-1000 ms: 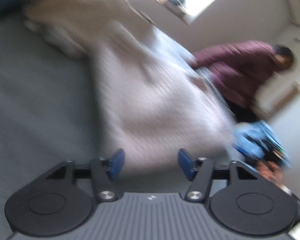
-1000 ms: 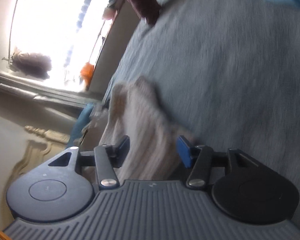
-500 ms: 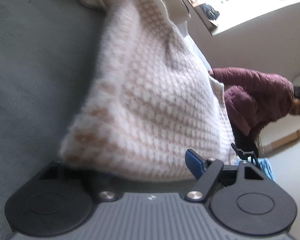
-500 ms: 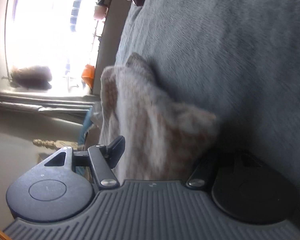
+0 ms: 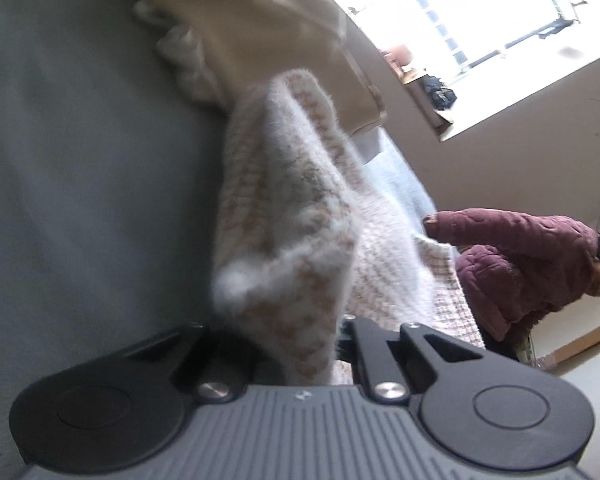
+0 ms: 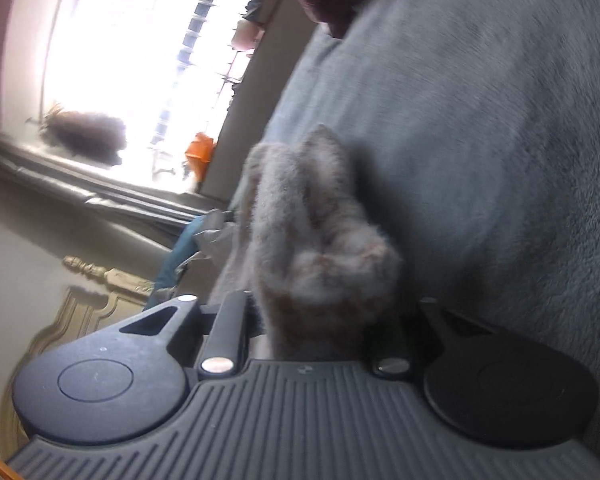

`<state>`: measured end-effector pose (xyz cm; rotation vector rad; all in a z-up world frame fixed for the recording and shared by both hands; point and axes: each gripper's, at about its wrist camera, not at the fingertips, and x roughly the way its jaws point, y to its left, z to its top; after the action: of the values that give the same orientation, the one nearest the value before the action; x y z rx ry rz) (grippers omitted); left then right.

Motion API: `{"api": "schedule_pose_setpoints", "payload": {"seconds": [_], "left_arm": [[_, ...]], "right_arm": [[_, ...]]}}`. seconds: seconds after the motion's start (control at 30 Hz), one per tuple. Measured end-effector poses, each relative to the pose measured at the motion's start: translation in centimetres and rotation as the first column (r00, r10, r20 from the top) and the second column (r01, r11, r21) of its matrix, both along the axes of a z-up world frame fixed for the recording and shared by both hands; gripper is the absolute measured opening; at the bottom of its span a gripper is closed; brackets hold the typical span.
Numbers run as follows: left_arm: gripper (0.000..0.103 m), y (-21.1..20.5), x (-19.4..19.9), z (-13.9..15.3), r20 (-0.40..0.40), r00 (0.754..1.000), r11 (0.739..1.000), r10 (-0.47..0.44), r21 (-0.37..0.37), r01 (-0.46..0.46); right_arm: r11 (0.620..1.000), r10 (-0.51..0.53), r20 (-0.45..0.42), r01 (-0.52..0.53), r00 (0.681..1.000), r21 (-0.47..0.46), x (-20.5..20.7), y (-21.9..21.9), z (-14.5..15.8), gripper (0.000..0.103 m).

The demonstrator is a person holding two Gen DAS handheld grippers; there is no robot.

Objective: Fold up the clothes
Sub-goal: 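Grasp the folded cardigan edge with both tools and tuck it over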

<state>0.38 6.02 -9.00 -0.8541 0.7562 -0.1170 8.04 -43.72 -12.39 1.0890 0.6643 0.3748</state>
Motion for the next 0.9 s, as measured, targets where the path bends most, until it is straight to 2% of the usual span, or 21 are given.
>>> {"api": "schedule_pose_setpoints", "payload": {"seconds": [0.13, 0.37, 0.5, 0.57, 0.6, 0.67, 0.73, 0.8, 0.9], "left_arm": [[0.01, 0.7, -2.6, 2.0, 0.003, 0.999, 0.999, -0.039, 0.037, 0.039], [0.01, 2.9, -11.2, 4.5, -0.064, 0.984, 0.979, -0.166, 0.106, 0.173], [0.016, 4.5, -14.3, 1.4, -0.204, 0.963, 0.98, -0.174, 0.057, 0.189], [0.031, 5.3, -14.9, -1.4, -0.294, 0.945, 0.988, -0.143, 0.018, 0.155], [0.034, 5.7, -15.1, -2.2, -0.313, 0.941, 0.991, -0.129, -0.003, 0.134], [0.035, 6.3, -15.1, -1.9, -0.294, 0.945, 0.989, -0.14, -0.001, 0.146], [0.035, 6.6, -15.0, -0.5, -0.26, 0.949, 0.979, -0.176, 0.054, 0.196], [0.038, 6.9, -15.2, 1.5, -0.232, 0.948, 0.958, -0.216, 0.139, 0.252], [0.044, 7.1, -15.4, 4.0, -0.188, 0.946, 0.908, -0.263, 0.282, 0.309]], "right_arm": [[0.999, 0.035, 0.021, -0.035, 0.999, 0.002, -3.4, -0.3, 1.8, 0.013], [0.992, 0.121, -0.075, -0.118, 0.99, 0.051, -13.2, -1.1, 3.1, 0.011], [0.976, 0.219, -0.14, -0.218, 0.966, 0.024, -19.8, -0.9, 2.3, 0.013], [0.954, 0.26, -0.219, -0.285, 0.94, -0.095, -21.3, -0.3, 1.0, 0.023], [0.939, 0.265, -0.268, -0.311, 0.926, -0.147, -21.7, -0.1, 0.3, 0.027], [0.935, 0.268, -0.324, -0.326, 0.907, -0.141, -22.0, -0.7, -0.5, 0.04], [0.925, 0.281, -0.344, -0.348, 0.896, -0.15, -21.6, -1.8, 0.1, 0.043], [0.907, 0.283, -0.344, -0.366, 0.895, -0.206, -22.1, -3.5, 1.6, 0.047], [0.897, 0.212, -0.299, -0.306, 0.93, -0.317, -22.1, -6.1, 4.7, 0.048]]}}
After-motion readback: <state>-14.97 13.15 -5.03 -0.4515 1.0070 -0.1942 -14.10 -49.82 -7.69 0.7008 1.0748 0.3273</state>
